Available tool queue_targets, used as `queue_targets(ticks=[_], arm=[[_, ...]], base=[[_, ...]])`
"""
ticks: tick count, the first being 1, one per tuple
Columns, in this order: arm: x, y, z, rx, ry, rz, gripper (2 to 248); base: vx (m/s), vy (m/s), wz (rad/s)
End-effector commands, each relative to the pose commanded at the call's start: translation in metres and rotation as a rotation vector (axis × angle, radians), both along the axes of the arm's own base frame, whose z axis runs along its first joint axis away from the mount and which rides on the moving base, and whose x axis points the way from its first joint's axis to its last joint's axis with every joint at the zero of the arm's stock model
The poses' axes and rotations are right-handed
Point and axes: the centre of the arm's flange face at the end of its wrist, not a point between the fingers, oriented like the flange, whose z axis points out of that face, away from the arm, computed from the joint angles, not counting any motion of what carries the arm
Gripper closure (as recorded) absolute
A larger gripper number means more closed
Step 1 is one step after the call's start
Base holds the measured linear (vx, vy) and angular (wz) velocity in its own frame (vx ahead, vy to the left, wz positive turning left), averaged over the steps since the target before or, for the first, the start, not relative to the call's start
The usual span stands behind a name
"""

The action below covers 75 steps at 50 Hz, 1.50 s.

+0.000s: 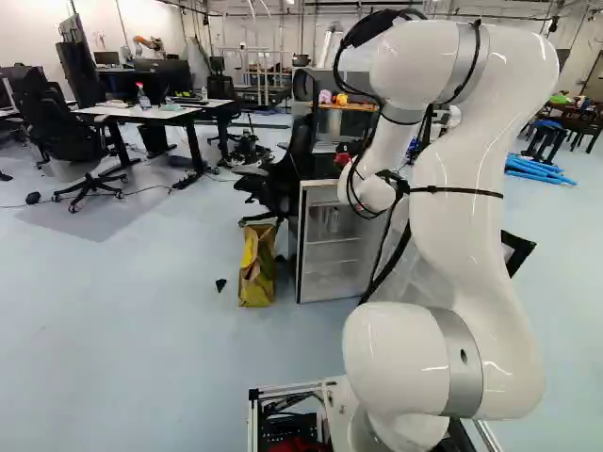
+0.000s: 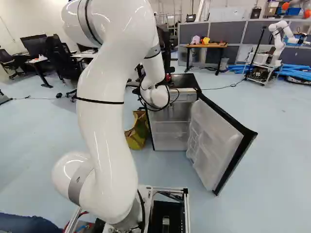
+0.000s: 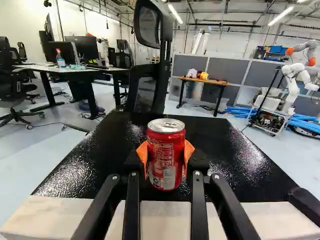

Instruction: Grab a drink from the fridge

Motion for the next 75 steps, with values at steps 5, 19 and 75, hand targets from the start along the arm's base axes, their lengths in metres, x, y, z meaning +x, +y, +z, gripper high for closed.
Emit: queue_targets(ticks=[5,19,75], arm=[[0.0,0.0,-0.003,0.001,0.004,0.0,158],[0.0,0.0,-0.004,0.001,0.006,0.0,158],[-0.024,0.004,0.0,0.006,0.023,-0.005,3]], base=[[0.0,0.0,0.0],[0.0,0.0,0.0],[0.0,0.0,0.0]])
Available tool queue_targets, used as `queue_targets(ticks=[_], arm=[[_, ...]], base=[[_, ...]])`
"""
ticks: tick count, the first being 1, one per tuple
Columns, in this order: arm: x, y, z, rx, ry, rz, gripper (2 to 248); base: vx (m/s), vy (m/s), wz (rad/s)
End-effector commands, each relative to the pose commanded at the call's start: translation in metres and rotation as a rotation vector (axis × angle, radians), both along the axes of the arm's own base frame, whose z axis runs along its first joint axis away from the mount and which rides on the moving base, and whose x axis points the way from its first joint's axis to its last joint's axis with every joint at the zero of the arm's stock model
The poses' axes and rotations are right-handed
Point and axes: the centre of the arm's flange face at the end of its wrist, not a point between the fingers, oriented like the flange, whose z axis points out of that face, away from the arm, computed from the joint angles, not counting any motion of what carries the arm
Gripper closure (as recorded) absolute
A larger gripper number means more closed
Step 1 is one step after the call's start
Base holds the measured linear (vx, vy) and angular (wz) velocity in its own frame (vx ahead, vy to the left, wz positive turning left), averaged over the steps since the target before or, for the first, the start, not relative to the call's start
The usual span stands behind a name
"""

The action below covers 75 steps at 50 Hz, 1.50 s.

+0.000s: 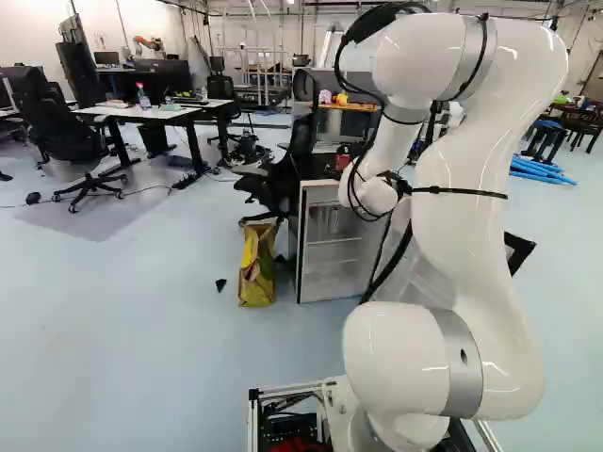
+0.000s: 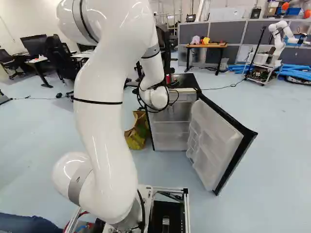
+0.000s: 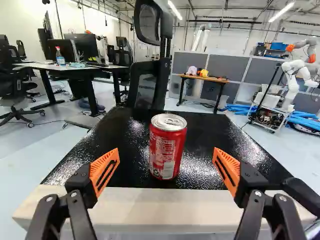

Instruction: Grab a drink from the fridge

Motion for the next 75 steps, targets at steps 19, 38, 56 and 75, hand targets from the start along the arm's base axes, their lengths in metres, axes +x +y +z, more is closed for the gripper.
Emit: queue_targets(ticks=[19,38,56,75], arm=[[-0.038,-0.001,0.005,0.007,0.024,-0.022,3],[-0.07,-0.017,0.01,0.011,0.035,-0.07,3],[-0.094,-0.039,0.025,0.007,0.058,-0.135,3],[-0.117,-0.067,0.034,0.024,0.155,-0.246,3]], base=[[0.0,0.0,0.0],[0.0,0.0,0.0],[0.0,0.0,0.0],[0.0,0.0,0.0]])
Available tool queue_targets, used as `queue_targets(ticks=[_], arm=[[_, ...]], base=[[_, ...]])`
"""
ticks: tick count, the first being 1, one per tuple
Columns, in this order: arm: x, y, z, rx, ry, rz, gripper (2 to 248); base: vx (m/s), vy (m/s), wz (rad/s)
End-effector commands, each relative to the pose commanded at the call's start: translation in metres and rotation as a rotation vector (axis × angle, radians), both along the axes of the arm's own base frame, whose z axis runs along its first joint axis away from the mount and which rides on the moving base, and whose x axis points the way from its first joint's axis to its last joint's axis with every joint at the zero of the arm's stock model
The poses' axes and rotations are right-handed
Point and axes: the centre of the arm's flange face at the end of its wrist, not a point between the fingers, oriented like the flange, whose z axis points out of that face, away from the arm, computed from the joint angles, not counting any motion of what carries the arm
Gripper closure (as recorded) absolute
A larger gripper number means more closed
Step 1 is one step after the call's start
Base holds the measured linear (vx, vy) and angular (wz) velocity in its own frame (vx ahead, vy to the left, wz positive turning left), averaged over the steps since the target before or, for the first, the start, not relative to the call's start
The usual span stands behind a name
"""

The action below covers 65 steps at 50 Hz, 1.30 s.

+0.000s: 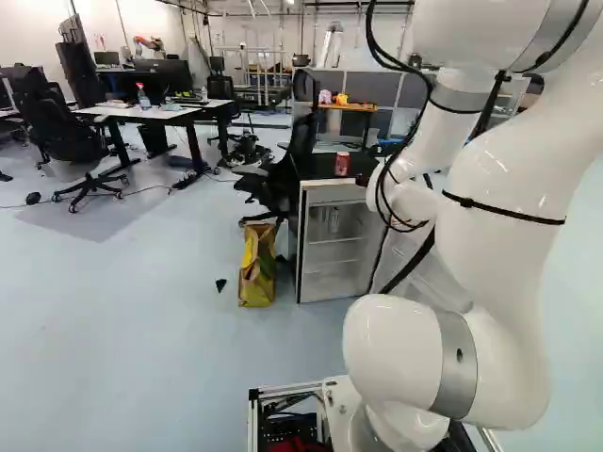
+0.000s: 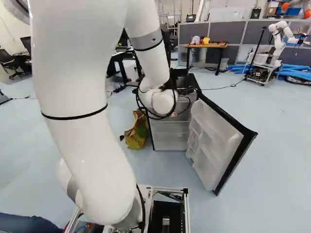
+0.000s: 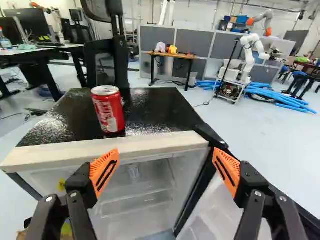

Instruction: Grab a drink from the fridge

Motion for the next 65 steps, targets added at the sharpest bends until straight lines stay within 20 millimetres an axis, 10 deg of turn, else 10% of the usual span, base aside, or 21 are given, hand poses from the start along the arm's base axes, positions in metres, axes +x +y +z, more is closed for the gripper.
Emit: queue_targets(ticks=[65], arm=[[-0.027,-0.105,0.04,0.137,0.132,-0.39,3]], base=[[0.0,0.0,0.0]])
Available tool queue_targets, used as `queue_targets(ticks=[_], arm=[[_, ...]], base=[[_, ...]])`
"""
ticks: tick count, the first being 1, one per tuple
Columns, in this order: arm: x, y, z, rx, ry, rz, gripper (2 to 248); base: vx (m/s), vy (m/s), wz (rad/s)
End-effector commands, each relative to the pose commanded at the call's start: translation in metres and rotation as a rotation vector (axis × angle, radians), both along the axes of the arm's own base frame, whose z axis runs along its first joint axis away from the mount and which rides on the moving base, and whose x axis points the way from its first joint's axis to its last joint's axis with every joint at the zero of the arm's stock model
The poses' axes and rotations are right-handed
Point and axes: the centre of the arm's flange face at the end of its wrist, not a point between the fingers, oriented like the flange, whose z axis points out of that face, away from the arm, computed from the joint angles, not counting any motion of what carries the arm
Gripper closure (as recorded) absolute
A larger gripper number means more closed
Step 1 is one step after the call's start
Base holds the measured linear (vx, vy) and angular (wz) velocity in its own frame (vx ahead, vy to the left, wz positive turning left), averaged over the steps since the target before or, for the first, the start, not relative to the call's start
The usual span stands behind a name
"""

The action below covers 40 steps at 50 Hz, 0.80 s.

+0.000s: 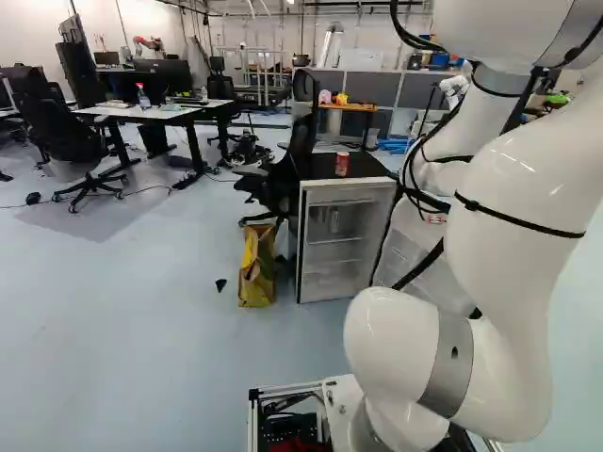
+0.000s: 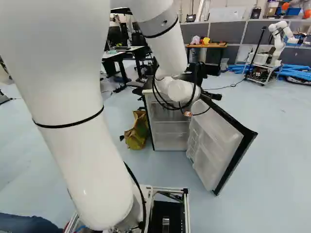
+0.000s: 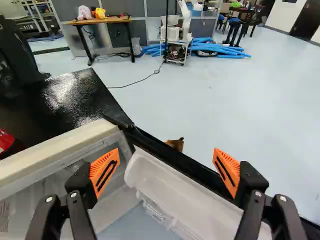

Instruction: Grab a drink from the fridge

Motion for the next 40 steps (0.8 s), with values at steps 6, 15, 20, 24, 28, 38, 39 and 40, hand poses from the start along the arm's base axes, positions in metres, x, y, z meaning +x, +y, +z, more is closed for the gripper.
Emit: queue_targets(ticks=[6,15,20,24,28,38,39,40], arm=[[-0.001,-0.009,0.005,0.007,0.001,-0.024,3],[-0.001,-0.024,0.012,0.019,0.002,-0.06,3],[-0.002,-0.031,0.015,0.029,0.004,-0.082,3],[-0.003,-0.038,0.018,0.039,0.006,-0.1,3],[-0.003,-0.044,0.021,0.049,0.008,-0.118,3],[-0.005,-0.059,0.027,0.085,0.021,-0.164,3],[-0.005,-0.061,0.028,0.09,0.023,-0.169,3],[-0.006,-0.062,0.028,0.093,0.024,-0.173,3]], base=[[0.0,0.0,0.0],[0.0,0.0,0.0],[0.0,0.0,0.0],[0.0,0.0,0.0],[0.0,0.0,0.0],[0.0,0.0,0.0],[0.0,0.0,0.0],[0.0,0.0,0.0]])
